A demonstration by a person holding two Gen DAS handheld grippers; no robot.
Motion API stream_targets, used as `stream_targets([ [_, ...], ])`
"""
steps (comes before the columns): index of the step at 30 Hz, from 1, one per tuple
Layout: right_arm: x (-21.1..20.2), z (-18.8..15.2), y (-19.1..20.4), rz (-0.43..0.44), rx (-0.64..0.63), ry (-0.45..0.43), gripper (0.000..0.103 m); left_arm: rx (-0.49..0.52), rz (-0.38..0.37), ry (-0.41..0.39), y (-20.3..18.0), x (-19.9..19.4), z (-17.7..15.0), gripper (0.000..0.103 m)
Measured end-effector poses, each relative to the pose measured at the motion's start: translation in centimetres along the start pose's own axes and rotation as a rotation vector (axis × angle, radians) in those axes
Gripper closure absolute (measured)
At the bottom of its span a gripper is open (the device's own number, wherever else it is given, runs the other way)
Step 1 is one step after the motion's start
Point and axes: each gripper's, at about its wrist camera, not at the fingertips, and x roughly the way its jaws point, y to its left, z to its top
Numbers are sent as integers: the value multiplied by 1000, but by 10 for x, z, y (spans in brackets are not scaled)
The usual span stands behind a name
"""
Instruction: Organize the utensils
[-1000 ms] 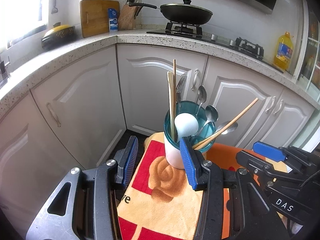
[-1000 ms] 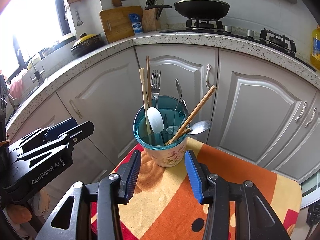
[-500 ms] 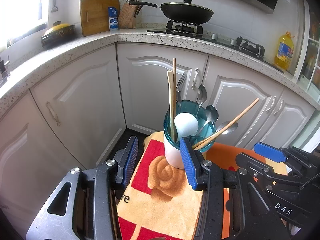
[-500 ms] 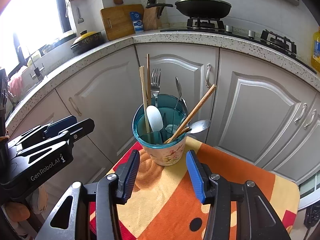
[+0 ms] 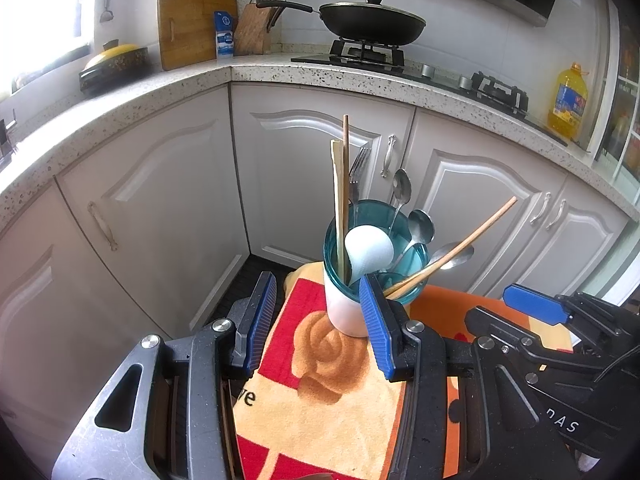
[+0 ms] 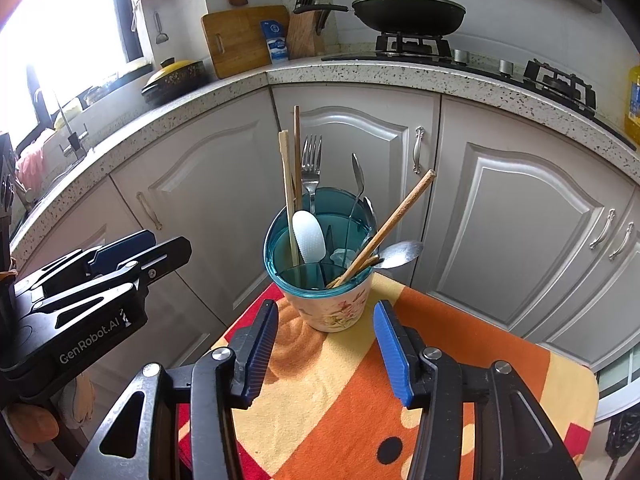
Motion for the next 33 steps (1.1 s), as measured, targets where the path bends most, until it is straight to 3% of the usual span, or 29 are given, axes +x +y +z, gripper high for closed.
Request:
stream_targets([
  [24,4,-4,3,8,-7,18,53,-1,-8,5,-3,0,-2,60],
  [33,5,-15,-15,-2,26,18,52,-3,-26,-10,-7,3,-3,60],
])
